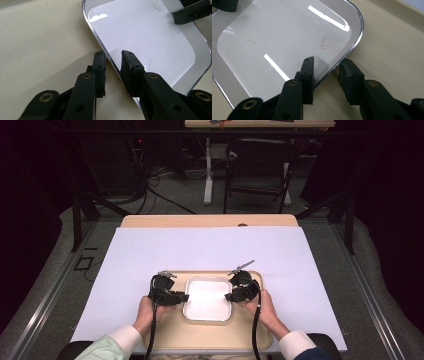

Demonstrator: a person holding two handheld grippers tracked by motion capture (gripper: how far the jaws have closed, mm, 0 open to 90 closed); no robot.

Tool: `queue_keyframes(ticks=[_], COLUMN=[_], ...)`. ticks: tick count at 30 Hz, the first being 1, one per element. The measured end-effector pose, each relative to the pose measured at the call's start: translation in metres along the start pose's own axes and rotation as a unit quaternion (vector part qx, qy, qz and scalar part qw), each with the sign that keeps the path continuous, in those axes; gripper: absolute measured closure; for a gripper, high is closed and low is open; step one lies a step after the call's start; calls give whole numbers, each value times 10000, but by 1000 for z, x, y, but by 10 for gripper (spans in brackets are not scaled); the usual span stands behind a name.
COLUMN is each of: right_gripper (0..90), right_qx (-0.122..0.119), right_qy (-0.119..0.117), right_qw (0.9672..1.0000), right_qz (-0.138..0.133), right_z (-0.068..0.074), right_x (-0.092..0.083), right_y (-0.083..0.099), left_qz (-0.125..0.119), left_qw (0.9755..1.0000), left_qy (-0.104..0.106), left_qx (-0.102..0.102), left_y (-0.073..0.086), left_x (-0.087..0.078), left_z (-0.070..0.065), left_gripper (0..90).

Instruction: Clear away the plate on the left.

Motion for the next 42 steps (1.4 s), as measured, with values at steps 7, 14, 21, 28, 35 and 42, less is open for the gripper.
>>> queue_keyframes(ticks=[7, 14, 21, 28, 35, 42], right_gripper=[635, 465, 175, 78, 13, 0], right_qx=[-83, -286, -603, -849, -974, -1071], right_qy=[82, 83, 253, 273, 328, 460], right_qw=[9999, 9996, 9975, 9940, 9897, 9842], right_qz=[20, 8, -261, -635, -994, -1332], right_z=[1, 2, 6, 11, 16, 17], right_x=[0, -2, -13, -31, -54, -80], right_y=[0, -1, -6, -11, -9, -4], left_qz=[19, -76, -208, -397, -574, -711], left_qw=[10000, 9999, 9992, 9973, 9942, 9920], left_qy=[-17, -88, -229, -253, -413, -532], left_qx=[22, 74, 255, 556, 807, 897], left_y=[1, -2, -7, -11, -13, -12], left_x=[1, -4, -15, -29, -47, -64], left_z=[0, 0, -2, -8, -11, -9], left_gripper=[727, 604, 410, 258, 166, 128])
Point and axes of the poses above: each handheld gripper's, and its own axes: x roughly forward along the jaws, y roughly out of its underside, z roughly to its left, the point moved 6 cm from there along x, roughly forward along the jaws, and after that the axes turned 1 degree about -y, right-handed, at the moved point
